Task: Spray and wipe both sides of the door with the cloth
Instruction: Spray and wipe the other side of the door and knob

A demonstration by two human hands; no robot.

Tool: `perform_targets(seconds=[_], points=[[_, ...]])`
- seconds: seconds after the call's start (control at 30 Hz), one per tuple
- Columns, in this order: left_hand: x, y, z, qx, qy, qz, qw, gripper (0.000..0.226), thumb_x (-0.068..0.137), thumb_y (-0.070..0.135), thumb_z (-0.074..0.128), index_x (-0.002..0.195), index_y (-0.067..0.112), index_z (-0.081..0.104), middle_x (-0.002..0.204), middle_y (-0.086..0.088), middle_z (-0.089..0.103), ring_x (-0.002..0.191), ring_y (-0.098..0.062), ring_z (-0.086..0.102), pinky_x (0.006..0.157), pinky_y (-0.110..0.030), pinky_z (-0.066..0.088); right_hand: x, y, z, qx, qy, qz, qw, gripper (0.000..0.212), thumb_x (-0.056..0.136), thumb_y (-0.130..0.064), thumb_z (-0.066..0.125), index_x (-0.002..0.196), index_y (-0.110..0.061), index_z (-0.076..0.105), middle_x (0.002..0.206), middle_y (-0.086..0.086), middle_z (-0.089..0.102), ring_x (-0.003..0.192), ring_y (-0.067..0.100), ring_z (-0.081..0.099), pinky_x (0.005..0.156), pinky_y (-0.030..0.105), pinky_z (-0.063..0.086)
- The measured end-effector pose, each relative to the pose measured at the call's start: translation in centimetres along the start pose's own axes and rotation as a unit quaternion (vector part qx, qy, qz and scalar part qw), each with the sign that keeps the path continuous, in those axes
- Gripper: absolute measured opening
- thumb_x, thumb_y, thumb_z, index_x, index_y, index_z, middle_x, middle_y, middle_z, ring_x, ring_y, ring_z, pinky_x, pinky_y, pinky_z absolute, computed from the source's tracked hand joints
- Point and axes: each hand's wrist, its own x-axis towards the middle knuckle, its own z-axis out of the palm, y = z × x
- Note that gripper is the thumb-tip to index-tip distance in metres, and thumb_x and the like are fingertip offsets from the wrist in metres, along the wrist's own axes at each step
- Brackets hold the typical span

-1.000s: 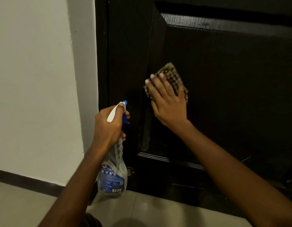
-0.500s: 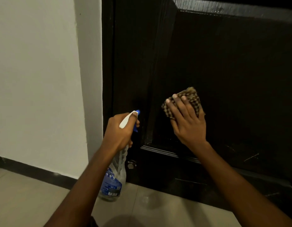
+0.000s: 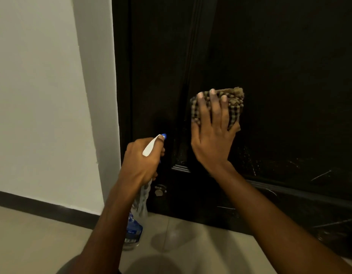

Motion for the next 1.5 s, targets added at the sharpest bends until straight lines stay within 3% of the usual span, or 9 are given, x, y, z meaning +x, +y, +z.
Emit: perform_targets(seconds=[0.27,0.43,0.67,0.87,0.97,1.13,1.23,1.4,1.5], points=[[-0.7,-2.2,0.2,-0.068,0.056,0.019,0.996,0.04,0.099,0.043,0.046,0.089,0.013,0.07,0.079,-0.006,0.07,0.049,-0.016,0.061,0.044,-0.019,0.048,-13.6,4.8,3.0,-0.114,-0.208,-0.345,0.908,0.069,0.099,-0.038,0.046,0.162,-0.027,0.021,0.169,-0.002,0.011,0.153,0.012,0.017,0.125,0.049,-0.008],[-0.5,-2.9,1.0,-0.054,0.027,0.005,0.998,0.036,0.1,0.038,0.049,0.091,0.011,0.071,0.079,-0.007,0.069,0.046,-0.011,0.058,0.042,-0.016,0.044,-11.6,5.5,1.4,-0.102,-0.172,-0.311,0.929,0.063,0.102,-0.037,0.043,0.161,-0.031,0.023,0.169,-0.007,0.014,0.154,0.008,0.013,0.124,0.043,0.01],[-0.3,-2.8,1.7,-0.072,0.009,0.001,0.997,0.037,0.099,0.036,0.049,0.092,0.007,0.07,0.077,-0.008,0.067,0.042,-0.009,0.057,0.04,-0.018,0.044,-3.5,3.6,-0.1,-0.068,-0.009,-0.082,0.994,0.065,0.1,-0.036,0.047,0.16,-0.029,0.022,0.167,0.0,0.02,0.154,0.017,0.013,0.117,0.05,0.017],[-0.9,-2.3,2.1,-0.064,0.004,0.021,0.998,0.035,0.102,0.033,0.047,0.09,0.009,0.07,0.072,-0.001,0.064,0.044,-0.008,0.058,0.041,-0.018,0.045,-11.0,5.8,1.1,-0.136,-0.167,-0.323,0.921,0.066,0.101,-0.039,0.043,0.162,-0.031,0.018,0.171,-0.005,0.003,0.156,0.012,-0.003,0.125,0.047,-0.002],[-1.0,-2.1,2.2,-0.066,-0.006,0.011,0.998,0.034,0.102,0.032,0.046,0.09,0.011,0.069,0.083,-0.004,0.069,0.042,-0.011,0.057,0.041,-0.021,0.048,-10.4,8.4,-0.4,-0.146,-0.181,-0.361,0.903,0.064,0.101,-0.036,0.041,0.161,-0.032,0.021,0.17,-0.006,0.01,0.156,0.011,0.006,0.126,0.043,-0.002],[-0.7,-0.8,3.1,-0.076,-0.045,-0.004,0.996,0.035,0.102,0.038,0.048,0.087,0.014,0.069,0.079,-0.005,0.071,0.039,-0.022,0.055,0.041,-0.034,0.05,-3.0,9.1,-3.5,-0.093,-0.043,-0.116,0.988,0.064,0.1,-0.036,0.049,0.159,-0.03,0.026,0.167,0.0,0.022,0.154,0.017,0.017,0.118,0.047,0.018],[-0.4,-0.1,3.7,-0.069,-0.055,0.01,0.996,0.037,0.102,0.039,0.047,0.088,0.013,0.069,0.08,-0.006,0.071,0.039,-0.023,0.056,0.042,-0.036,0.052,-1.4,6.5,-2.7,-0.061,-0.002,-0.021,0.998,0.066,0.099,-0.034,0.048,0.16,-0.028,0.022,0.167,0.002,0.019,0.155,0.019,0.01,0.116,0.053,0.02],[-1.3,0.4,4.4,-0.058,-0.06,0.015,0.996,0.038,0.102,0.038,0.045,0.087,0.012,0.069,0.079,-0.005,0.071,0.036,-0.02,0.055,0.038,-0.03,0.048,-9.0,8.9,-1.0,-0.111,-0.142,-0.241,0.954,0.067,0.102,-0.039,0.045,0.162,-0.034,0.014,0.17,-0.005,0.007,0.156,0.015,0.007,0.12,0.051,0.013],[-2.1,0.7,4.9,-0.063,-0.074,0.007,0.995,0.037,0.102,0.038,0.046,0.087,0.014,0.069,0.079,-0.005,0.071,0.036,-0.02,0.055,0.038,-0.032,0.05,-10.4,11.3,-2.0,-0.116,-0.164,-0.277,0.94,0.06,0.106,-0.038,0.038,0.162,-0.033,0.016,0.17,-0.006,0.006,0.156,0.012,0.006,0.121,0.046,0.014]])
